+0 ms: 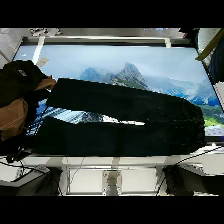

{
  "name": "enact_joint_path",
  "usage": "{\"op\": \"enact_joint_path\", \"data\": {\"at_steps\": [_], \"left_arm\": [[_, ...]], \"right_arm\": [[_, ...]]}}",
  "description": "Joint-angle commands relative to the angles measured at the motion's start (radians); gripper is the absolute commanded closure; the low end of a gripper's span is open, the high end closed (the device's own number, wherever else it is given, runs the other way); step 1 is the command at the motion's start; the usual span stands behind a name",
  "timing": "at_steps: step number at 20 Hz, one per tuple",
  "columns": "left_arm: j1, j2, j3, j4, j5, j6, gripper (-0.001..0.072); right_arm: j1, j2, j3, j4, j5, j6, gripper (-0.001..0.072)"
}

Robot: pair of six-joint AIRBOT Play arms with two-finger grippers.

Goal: Fold the clothes and pants, and hang the long-sleeved shirts on hangers.

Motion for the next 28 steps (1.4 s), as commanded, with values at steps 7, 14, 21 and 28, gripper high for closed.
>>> {"op": "enact_joint_path", "data": {"at_steps": [7, 14, 21, 28], "left_arm": [[0.001, -0.043, 0.0, -0.023, -0.038, 0.014, 0.0264], [0.001, -0.059, 0.0, -0.062, 0.006, 0.014, 0.0545], [-0.072, -0.059, 0.0, -0.113, 0.013, 0.041, 0.0689], [-0.217, -0.058, 0.0, -0.135, 0.02, 0.009, 0.069]], "right_arm": [[0.0, 0.003, 0.0, 0.012, 0.003, 0.0, 0.0291], [0.0, 0.003, 0.0, 0.011, 0.004, 0.0, 0.0291], [0.0, 0.003, -0.014, -0.187, -0.047, -0.02, 0.0292], [0.0, -0.027, -0.26, -0.242, -0.244, 0.005, 0.0215]]}}
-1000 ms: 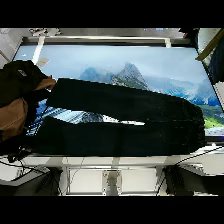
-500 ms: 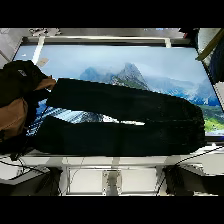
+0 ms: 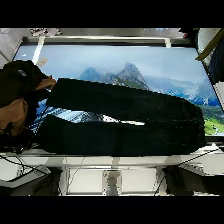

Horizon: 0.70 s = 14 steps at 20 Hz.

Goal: Fold the clothes and pants, and hang the long-sleeved shirts on hangers.

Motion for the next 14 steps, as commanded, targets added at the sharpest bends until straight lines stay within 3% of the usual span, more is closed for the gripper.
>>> {"op": "enact_joint_path", "data": {"at_steps": [1, 9, 14], "left_arm": [[-0.043, 0.001, 0.0, -0.035, 0.002, -0.026, 0.069], [-0.043, 0.092, 0.001, -0.063, 0.092, -0.109, 0.069], [-0.043, 0.126, 0.002, -0.063, 0.122, -0.15, 0.0691]], "right_arm": [[0.0, -0.027, -0.106, -0.047, -0.138, 0.004, 0.0216], [0.008, -0.15, -0.134, -0.022, -0.228, -0.003, 0.0217], [0.116, -0.164, -0.177, -0.011, -0.337, -0.031, 0.0221]]}}
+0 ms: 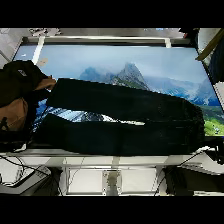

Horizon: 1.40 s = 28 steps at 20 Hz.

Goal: Fold the clothes and pants, and hang the long-sleeved shirts on hangers.

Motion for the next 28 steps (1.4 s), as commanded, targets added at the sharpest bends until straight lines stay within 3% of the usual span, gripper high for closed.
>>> {"op": "enact_joint_path", "data": {"at_steps": [1, 3, 6, 7, 12, 17, 23, 28], "left_arm": [[-0.001, 0.019, 0.001, -0.001, 0.024, -0.023, 0.069], [-0.001, 0.02, 0.002, 0.0, 0.025, -0.022, 0.0691], [-0.001, 0.02, 0.004, 0.0, 0.025, -0.022, 0.069], [-0.001, 0.022, 0.013, -0.001, 0.024, -0.023, 0.0691], [-0.001, 0.078, 0.181, -0.001, -0.02, -0.023, 0.0691], [-0.058, 0.094, 0.375, -0.124, 0.038, -0.082, 0.0693], [-0.354, -0.07, 0.531, -0.13, 0.36, -0.207, 0.0693], [-0.472, -0.325, 0.674, -0.131, 0.546, -0.273, 0.0694]], "right_arm": [[0.065, -0.012, -0.027, 0.008, -0.069, -0.014, 0.0257], [0.079, -0.012, -0.027, 0.01, -0.068, -0.014, 0.0331], [0.079, -0.011, -0.027, 0.009, -0.052, -0.016, 0.0655], [0.079, -0.01, -0.025, 0.008, -0.027, -0.025, 0.0676], [0.079, 0.036, 0.118, 0.034, 0.208, -0.039, 0.0676], [0.151, 0.095, 0.241, 0.278, 0.29, 0.012, 0.0677], [0.471, 0.093, 0.244, 0.295, -0.068, 0.235, 0.0678], [0.66, 0.037, 0.264, 0.294, -0.383, 0.369, 0.0678]]}}
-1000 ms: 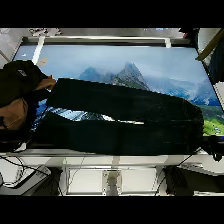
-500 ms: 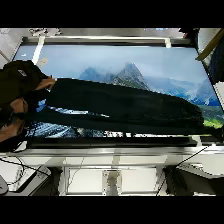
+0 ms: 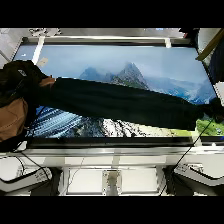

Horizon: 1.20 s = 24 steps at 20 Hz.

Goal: Fold the clothes and pants, and hang the long-sleeved shirts on hangers.

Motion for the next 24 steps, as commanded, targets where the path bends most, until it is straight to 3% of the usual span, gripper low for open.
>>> {"op": "enact_joint_path", "data": {"at_steps": [1, 5, 9, 13, 14, 15, 16, 17, 20, 24], "left_arm": [[-0.078, -0.156, 0.097, -0.004, 0.175, -0.062, 0.0694], [-0.116, -0.266, 0.155, -0.003, 0.24, -0.063, 0.0693], [-0.156, -0.33, 0.158, -0.003, 0.331, -0.063, 0.0693], [-0.186, -0.359, 0.158, 0.004, 0.388, -0.06, 0.0692], [-0.186, -0.359, 0.158, 0.008, 0.388, -0.06, 0.0658], [-0.185, -0.356, 0.159, 0.008, 0.386, -0.058, 0.0403], [-0.185, -0.346, 0.162, 0.006, 0.383, -0.05, 0.0066], [-0.185, -0.328, 0.166, 0.007, 0.383, -0.032, -0.0011], [-0.192, -0.22, 0.168, 0.003, 0.381, 0.035, -0.001], [-0.309, -0.058, 0.168, 0.003, 0.312, 0.298, -0.001]], "right_arm": [[0.114, -0.038, 0.011, 0.006, -0.262, 0.134, 0.0678], [0.151, -0.1, 0.02, 0.007, -0.339, 0.154, 0.0679], [0.182, -0.174, 0.02, 0.007, -0.413, 0.249, 0.0678], [0.227, -0.214, 0.02, 0.005, -0.488, 0.248, 0.0676], [0.232, -0.213, 0.021, 0.004, -0.509, 0.245, 0.0674], [0.233, -0.21, 0.025, 0.001, -0.511, 0.237, 0.0599], [0.229, -0.207, 0.04, -0.008, -0.491, 0.206, 0.0391], [0.222, -0.203, 0.067, -0.018, -0.454, 0.154, 0.0177], [0.193, -0.195, 0.199, -0.145, -0.248, 0.086, 0.0155], [0.129, -0.211, 0.355, -0.363, 0.105, 0.075, 0.0155]]}}
